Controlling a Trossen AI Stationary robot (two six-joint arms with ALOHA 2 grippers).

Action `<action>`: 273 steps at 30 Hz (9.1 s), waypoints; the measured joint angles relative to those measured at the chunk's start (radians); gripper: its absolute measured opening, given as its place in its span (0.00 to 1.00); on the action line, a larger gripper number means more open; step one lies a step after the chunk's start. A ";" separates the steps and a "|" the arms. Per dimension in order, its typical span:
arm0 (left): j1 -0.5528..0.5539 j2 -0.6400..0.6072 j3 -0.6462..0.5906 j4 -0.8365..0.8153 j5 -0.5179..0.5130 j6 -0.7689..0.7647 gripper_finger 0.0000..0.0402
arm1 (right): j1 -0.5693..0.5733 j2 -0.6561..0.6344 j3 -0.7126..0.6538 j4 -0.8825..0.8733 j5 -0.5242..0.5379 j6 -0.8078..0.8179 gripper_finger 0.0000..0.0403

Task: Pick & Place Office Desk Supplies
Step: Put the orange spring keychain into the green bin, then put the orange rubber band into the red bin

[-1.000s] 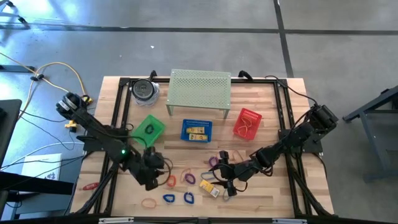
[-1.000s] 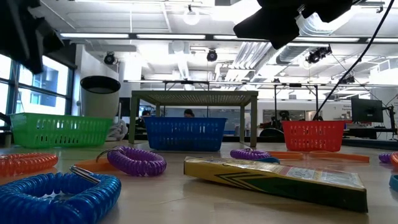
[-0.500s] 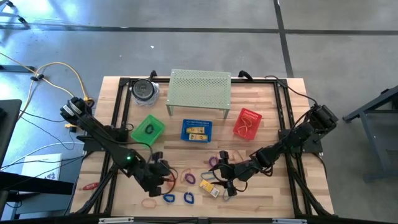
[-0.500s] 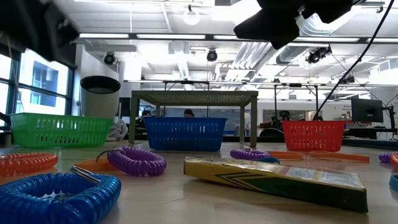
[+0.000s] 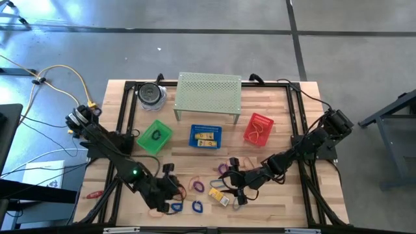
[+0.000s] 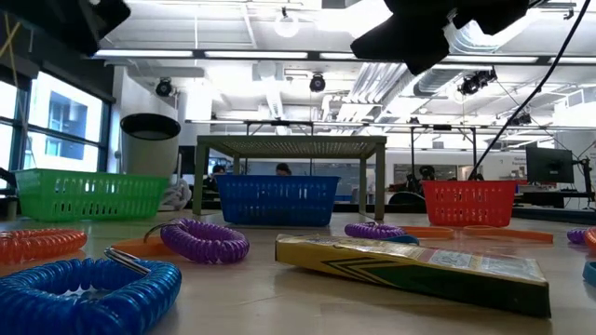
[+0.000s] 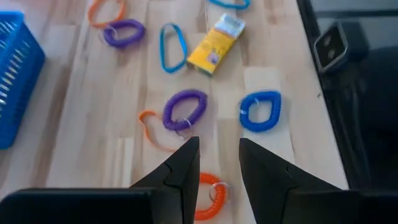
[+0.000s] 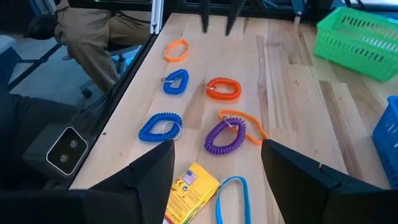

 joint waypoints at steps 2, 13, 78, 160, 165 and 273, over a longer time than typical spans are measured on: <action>-0.012 0.030 0.000 0.025 -0.012 -0.001 0.27 | 0.009 0.000 0.000 -0.011 0.001 0.019 0.57; -0.021 0.139 0.000 0.056 -0.097 -0.037 0.27 | 0.087 0.029 0.000 -0.015 0.115 0.101 0.57; 0.101 0.258 0.000 -0.147 0.152 -0.203 0.27 | 0.095 0.064 0.000 0.013 0.154 0.165 0.57; 0.743 -0.540 -0.227 -0.661 0.154 -0.008 0.02 | 0.126 0.157 0.000 0.053 0.236 0.366 0.57; 0.826 -0.562 -0.270 -0.659 0.152 -0.059 0.02 | 0.127 0.157 0.000 0.057 0.236 0.369 0.57; -0.035 0.077 -0.101 0.372 -0.204 -0.048 0.30 | 0.089 0.054 0.464 -1.163 0.132 0.855 0.57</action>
